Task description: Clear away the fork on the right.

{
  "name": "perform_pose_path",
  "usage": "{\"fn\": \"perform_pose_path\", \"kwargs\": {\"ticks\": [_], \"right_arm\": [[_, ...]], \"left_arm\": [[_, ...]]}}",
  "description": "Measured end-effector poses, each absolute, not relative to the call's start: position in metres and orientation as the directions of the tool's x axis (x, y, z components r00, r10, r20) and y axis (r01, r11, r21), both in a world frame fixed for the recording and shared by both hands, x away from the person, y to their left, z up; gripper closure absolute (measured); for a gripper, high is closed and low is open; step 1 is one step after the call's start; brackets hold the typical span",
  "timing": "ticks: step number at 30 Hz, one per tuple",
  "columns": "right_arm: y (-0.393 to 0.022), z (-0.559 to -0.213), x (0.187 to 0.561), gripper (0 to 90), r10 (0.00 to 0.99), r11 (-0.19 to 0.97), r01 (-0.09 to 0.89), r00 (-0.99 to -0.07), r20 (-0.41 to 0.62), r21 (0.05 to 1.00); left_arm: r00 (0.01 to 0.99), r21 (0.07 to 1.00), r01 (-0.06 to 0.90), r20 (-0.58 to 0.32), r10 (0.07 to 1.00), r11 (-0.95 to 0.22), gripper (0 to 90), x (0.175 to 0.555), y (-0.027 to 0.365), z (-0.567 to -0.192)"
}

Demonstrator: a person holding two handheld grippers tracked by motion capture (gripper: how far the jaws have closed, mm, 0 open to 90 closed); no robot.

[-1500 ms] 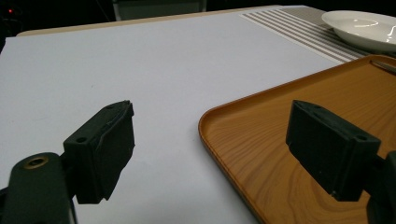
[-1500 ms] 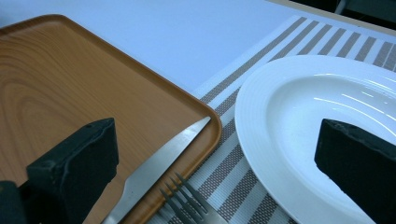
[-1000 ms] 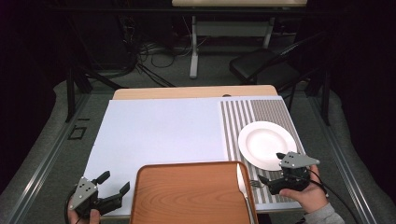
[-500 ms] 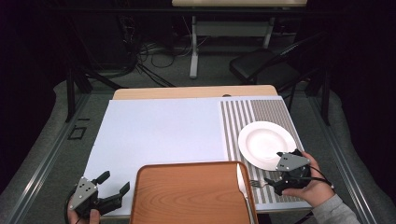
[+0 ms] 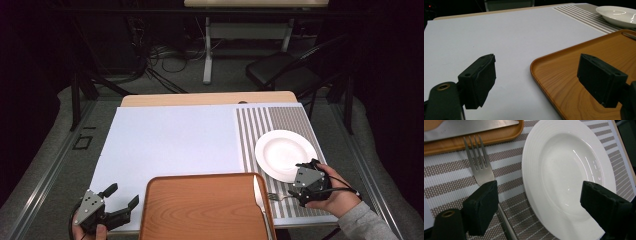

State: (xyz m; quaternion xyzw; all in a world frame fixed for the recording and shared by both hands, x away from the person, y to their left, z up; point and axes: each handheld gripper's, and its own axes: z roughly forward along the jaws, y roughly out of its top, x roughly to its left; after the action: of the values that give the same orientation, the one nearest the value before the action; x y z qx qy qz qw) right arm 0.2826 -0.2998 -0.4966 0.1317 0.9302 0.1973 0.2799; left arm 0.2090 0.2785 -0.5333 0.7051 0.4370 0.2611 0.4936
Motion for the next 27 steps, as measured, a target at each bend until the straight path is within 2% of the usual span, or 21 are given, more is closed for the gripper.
{"fn": "perform_pose_path", "kwargs": {"ticks": [1,8,10,14,27], "right_arm": [[-0.3001,-0.4966,0.2829,20.4,0.341,0.899,0.137,-0.814,-0.470,0.416],[-0.3026,-0.4955,0.2839,28.5,0.323,0.911,0.135,-0.822,-0.469,0.391],[-0.3035,-0.4940,0.2842,35.3,0.315,0.914,0.144,-0.842,-0.439,0.379],[-0.3042,-0.4955,0.2846,37.4,0.298,0.916,0.126,-0.849,-0.436,0.380],[-0.3096,-0.4975,0.2877,44.6,0.331,0.912,0.185,-0.859,-0.391,0.366]], "left_arm": [[0.482,0.924,0.359,-0.063,0.874,-0.132,15.5,0.2089,0.2786,-0.5333],[0.484,0.924,0.359,-0.064,0.873,-0.131,15.5,0.2090,0.2783,-0.5333],[0.484,0.924,0.360,-0.064,0.873,-0.131,15.5,0.2091,0.2781,-0.5333],[0.484,0.923,0.362,-0.065,0.873,-0.133,15.5,0.2090,0.2780,-0.5333],[0.488,0.923,0.362,-0.068,0.870,-0.131,15.5,0.2090,0.2781,-0.5334]]}}
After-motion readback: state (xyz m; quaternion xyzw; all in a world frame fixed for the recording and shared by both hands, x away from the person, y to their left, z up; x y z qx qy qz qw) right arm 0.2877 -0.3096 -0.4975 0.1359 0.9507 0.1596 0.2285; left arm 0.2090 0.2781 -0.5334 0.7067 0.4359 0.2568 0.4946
